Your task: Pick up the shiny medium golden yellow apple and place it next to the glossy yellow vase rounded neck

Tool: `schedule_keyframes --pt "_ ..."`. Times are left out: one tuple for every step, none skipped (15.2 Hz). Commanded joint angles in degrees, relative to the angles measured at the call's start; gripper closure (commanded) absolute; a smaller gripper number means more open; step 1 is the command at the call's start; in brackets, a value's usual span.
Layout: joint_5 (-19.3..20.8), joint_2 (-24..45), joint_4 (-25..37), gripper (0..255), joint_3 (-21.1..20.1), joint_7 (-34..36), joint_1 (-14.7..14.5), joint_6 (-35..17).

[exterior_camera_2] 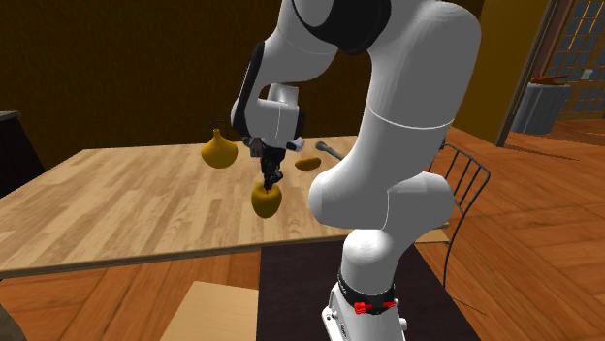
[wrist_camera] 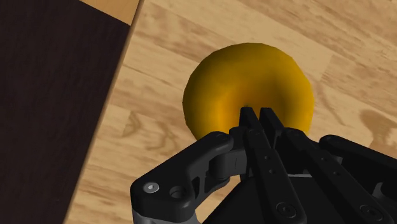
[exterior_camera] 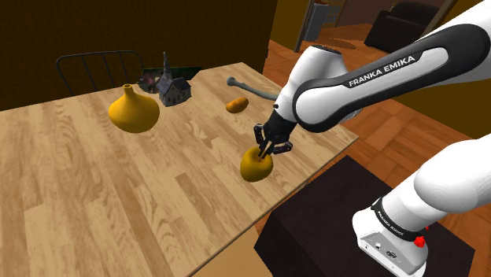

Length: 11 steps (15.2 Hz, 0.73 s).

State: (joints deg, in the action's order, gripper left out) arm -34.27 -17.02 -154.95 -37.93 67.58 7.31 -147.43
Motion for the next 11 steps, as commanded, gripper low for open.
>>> schedule_keyframes --pt "0.0 -1.6 0.3 255 0.5 0.1 -0.1 1.9" --pt "0.1 -2.4 0.5 255 0.8 0.2 -0.2 3.0" --pt "0.2 -3.3 0.8 255 1.0 0.4 -0.2 4.0" --pt "0.3 -4.1 1.1 255 1.3 0.5 -0.3 5.1" --pt "0.4 -4.9 1.4 255 1.6 0.6 -0.3 6.2" --pt "0.6 -5.6 1.7 255 1.9 0.8 -0.4 7.2" --pt "0.7 -6.4 2.0 255 2.2 0.9 -0.4 8.2" --pt "0.9 -7.1 2.3 255 2.4 1.1 -0.4 9.3" --pt "1.1 -7.8 2.6 255 2.7 1.2 -0.4 10.3" --pt "1.2 -8.4 3.0 255 3.0 1.4 -0.4 11.3" --pt "1.4 -9.0 3.4 255 3.3 1.5 -0.4 12.3"
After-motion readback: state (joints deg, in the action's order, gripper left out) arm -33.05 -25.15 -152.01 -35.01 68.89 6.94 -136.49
